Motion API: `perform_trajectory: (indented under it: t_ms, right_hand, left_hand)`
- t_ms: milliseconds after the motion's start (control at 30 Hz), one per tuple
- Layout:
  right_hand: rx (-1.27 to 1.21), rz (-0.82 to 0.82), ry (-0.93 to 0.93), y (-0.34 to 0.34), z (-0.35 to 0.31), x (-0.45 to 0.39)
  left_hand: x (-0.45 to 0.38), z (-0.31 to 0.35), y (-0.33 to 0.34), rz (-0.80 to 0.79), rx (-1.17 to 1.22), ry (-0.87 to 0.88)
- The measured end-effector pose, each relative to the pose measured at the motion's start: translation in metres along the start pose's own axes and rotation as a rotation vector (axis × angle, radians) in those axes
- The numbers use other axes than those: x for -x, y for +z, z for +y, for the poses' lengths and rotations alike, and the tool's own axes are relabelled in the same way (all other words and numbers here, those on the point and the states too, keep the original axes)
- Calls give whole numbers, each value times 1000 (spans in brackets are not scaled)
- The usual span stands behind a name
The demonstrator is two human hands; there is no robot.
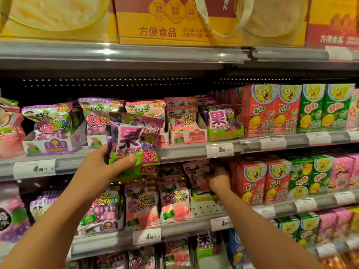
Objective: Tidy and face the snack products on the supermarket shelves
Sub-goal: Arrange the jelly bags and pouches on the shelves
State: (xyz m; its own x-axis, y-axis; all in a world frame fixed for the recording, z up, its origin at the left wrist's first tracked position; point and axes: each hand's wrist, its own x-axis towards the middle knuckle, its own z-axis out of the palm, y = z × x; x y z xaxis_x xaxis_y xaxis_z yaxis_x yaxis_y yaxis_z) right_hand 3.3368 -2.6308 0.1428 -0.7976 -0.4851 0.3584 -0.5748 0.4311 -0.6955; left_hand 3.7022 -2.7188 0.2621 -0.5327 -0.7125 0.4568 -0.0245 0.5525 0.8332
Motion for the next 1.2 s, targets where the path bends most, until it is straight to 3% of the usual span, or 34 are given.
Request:
perform_trajectory:
  t_ms: [100, 367, 533, 700, 933, 1100, 1200]
  right_hand:
    - [-51, -2, -112, -23, 4, 28]
    - [-20, 216, -596, -110, -10, 118]
    - [-237, 449, -613, -165, -56, 126]
    - [-351, 539, -606, -186, -125, 80]
    - [-136, 362, -443, -155, -186, 11]
    - [22, 0, -299, -149, -192, -18]
    - [-14, -153, -317, -157, -196, -30]
  left_hand:
    - [0, -1, 1, -5, 7, 19]
    - [2, 0, 4, 21, -10, 40]
    - [4, 2, 2, 13, -20, 27]
    - [4, 2, 0, 9, -58, 26]
    - [4, 7, -3, 4, -68, 14]
    - [3, 8, -4, -15, -54, -9]
    - [2, 6, -2, 6, -81, 21]
